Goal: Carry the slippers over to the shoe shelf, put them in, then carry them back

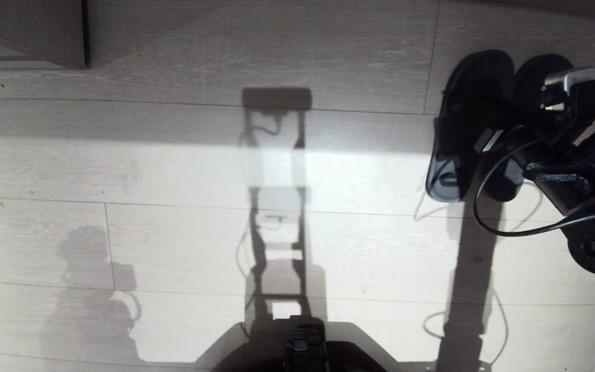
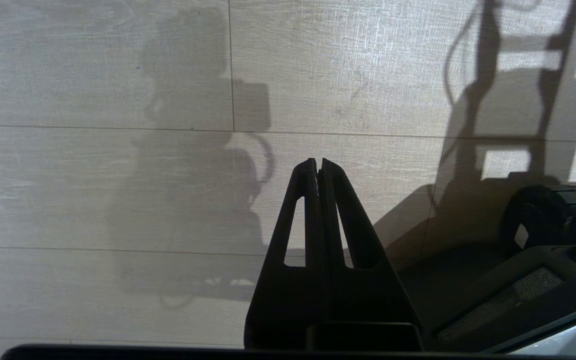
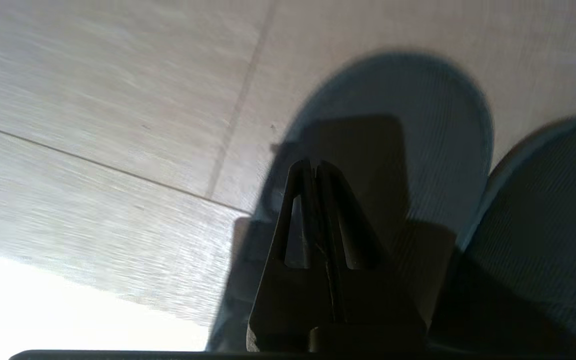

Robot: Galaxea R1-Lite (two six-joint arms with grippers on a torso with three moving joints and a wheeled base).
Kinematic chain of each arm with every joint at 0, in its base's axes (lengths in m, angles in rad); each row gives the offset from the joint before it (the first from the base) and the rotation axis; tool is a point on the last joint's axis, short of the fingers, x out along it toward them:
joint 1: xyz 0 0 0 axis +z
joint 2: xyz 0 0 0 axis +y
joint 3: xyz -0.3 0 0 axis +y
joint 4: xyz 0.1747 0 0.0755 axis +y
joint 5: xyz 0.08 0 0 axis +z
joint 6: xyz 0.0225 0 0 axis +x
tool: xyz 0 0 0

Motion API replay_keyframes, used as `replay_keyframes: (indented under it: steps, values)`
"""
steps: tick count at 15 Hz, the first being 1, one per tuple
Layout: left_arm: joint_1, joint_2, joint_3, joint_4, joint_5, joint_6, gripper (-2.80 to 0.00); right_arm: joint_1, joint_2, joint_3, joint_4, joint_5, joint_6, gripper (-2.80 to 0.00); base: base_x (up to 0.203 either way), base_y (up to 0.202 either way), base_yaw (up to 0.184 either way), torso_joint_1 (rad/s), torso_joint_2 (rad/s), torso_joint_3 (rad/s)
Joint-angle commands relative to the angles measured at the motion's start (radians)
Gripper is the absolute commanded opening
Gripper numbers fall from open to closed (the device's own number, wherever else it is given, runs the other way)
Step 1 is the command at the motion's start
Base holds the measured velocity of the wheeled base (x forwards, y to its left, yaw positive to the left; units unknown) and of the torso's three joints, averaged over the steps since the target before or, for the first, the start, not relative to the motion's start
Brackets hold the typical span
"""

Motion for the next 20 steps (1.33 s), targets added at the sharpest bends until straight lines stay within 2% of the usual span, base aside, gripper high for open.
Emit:
replay_keyframes:
  steps: [1, 6, 10, 13, 14, 16, 20]
  values:
    - [0.000, 0.001, 0.000, 0.000, 0.000, 0.001, -2.80, 0.002, -0.093, 0.050, -0.004, 0.006, 0.000, -2.80, 0.000, 0.000, 0.000, 0.000, 0.00, 0.000]
    - [0.000, 0.001, 0.000, 0.000, 0.000, 0.001, -2.80, 0.001, -0.318, 0.397, -0.037, 0.017, 0.017, -2.80, 0.000, 0.000, 0.000, 0.000, 0.00, 0.000]
    - [0.000, 0.001, 0.000, 0.000, 0.000, -0.001, -2.80, 0.001, -0.610, 0.684, -0.080, 0.016, 0.014, -2.80, 0.000, 0.000, 0.000, 0.000, 0.00, 0.000]
    - [0.000, 0.001, 0.000, 0.000, 0.000, -0.001, -2.80, 0.000, -0.870, 0.809, -0.013, 0.011, 0.017, -2.80, 0.000, 0.000, 0.000, 0.000, 0.00, 0.000]
    - [0.000, 0.001, 0.000, 0.000, 0.000, 0.001, -2.80, 0.000, -0.967, 0.821, 0.052, 0.007, 0.019, -2.80, 0.000, 0.000, 0.000, 0.000, 0.00, 0.000]
    - [0.000, 0.001, 0.000, 0.000, 0.000, 0.000, -2.80, 0.000, -1.211, 0.819, 0.265, 0.003, 0.022, -2.80, 0.000, 0.000, 0.000, 0.000, 0.00, 0.000]
    - [0.000, 0.001, 0.000, 0.000, 0.000, 0.002, -2.80, -0.030, -1.663, 0.777, 0.834, 0.001, 0.045, -2.80, 0.000, 0.000, 0.000, 0.000, 0.00, 0.000]
